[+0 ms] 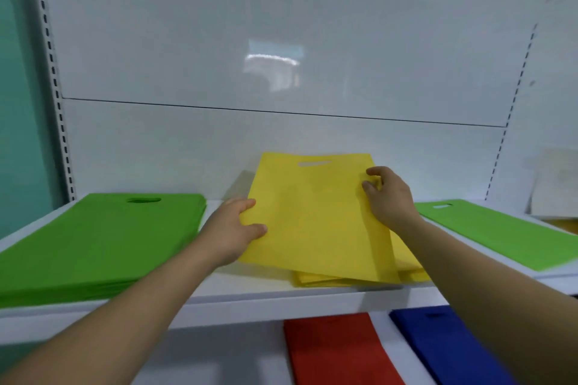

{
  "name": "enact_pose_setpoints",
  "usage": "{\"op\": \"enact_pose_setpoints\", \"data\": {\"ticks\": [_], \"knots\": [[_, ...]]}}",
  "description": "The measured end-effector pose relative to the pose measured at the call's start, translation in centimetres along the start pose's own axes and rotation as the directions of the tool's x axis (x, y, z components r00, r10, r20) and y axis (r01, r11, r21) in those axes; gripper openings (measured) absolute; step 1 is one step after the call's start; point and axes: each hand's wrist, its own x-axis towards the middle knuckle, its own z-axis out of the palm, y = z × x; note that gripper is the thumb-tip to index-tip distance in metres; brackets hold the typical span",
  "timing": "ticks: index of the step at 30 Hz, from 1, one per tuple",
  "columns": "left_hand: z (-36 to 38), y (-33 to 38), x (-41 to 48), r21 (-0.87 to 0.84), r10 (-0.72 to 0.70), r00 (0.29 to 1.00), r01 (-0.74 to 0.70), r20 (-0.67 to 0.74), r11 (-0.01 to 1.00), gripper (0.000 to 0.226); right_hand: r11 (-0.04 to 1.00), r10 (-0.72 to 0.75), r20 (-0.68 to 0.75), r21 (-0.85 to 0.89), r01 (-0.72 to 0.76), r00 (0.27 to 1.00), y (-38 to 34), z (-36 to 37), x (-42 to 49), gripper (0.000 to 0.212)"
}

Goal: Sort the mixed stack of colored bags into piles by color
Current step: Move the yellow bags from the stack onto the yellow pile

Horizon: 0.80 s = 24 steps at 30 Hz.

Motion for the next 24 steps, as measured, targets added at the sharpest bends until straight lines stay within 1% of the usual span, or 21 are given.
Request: {"op": "enact_pose_setpoints", "data": {"ticks": [2, 5, 7, 9, 10, 13, 14, 15, 17, 21, 24], "knots": [[2.4, 1.3, 0.1, -0.017, -0.042, 0.999, 0.043, 0.034, 0.999, 0.065, 1.0, 0.012, 0.036, -0.026, -0.011, 0.999, 2.6, -0.8, 1.3, 0.032], [5.0, 2.6, 0.1, 0.036, -0.079, 0.995, 0.077, 0.064, 0.996, 0.065, 0.997, 0.025, 0.116, -0.071, -0.017, 0.993, 5.9, -1.5, 3.2, 0.032], [6.3, 3.0, -0.4, 0.104, -0.076, 0.993, 0.067, 0.085, 0.992, 0.064, 0.993, 0.047, 0.208, -0.119, -0.022, 0.977, 7.5, -1.6, 4.1, 0.036], [7.2, 3.3, -1.3, 0.178, -0.05, 0.992, 0.029, 0.114, 0.984, 0.067, 0.985, 0.088, 0.338, -0.17, -0.031, 0.937, 8.7, -1.6, 4.6, 0.044], [7.6, 3.4, -1.8, 0.203, -0.046, 0.988, 0.016, 0.145, 0.979, 0.075, 0.982, 0.109, 0.399, -0.185, -0.037, 0.911, 9.2, -1.6, 4.6, 0.048], [8.7, 4.1, -3.5, 0.289, -0.062, 0.963, -0.017, 0.262, 0.957, 0.131, 0.983, 0.128, 0.494, -0.179, -0.043, 0.86, 10.9, -1.5, 4.3, 0.053], [9.0, 4.1, -3.9, 0.328, -0.063, 0.961, -0.03, 0.271, 0.944, 0.139, 0.985, 0.125, 0.504, -0.169, -0.045, 0.854, 11.4, -1.5, 4.1, 0.053], [9.2, 4.1, -4.2, 0.356, -0.056, 0.962, -0.044, 0.267, 0.934, 0.142, 0.987, 0.12, 0.503, -0.155, -0.047, 0.856, 11.9, -1.4, 3.9, 0.053], [9.4, 4.0, -4.3, 0.37, -0.048, 0.971, -0.042, 0.232, 0.928, 0.14, 0.992, 0.099, 0.482, -0.117, -0.048, 0.871, 12.5, -1.3, 3.6, 0.052], [9.4, 3.8, -4.3, 0.333, -0.051, 0.982, -0.013, 0.184, 0.943, 0.135, 0.997, 0.078, 0.437, -0.059, -0.058, 0.896, 12.9, -1.3, 3.5, 0.045], [9.6, 3.8, -4.4, 0.324, -0.039, 0.987, -0.014, 0.157, 0.946, 0.134, 0.997, 0.079, 0.427, -0.045, -0.066, 0.901, 13.2, -1.6, 3.6, 0.043]]}}
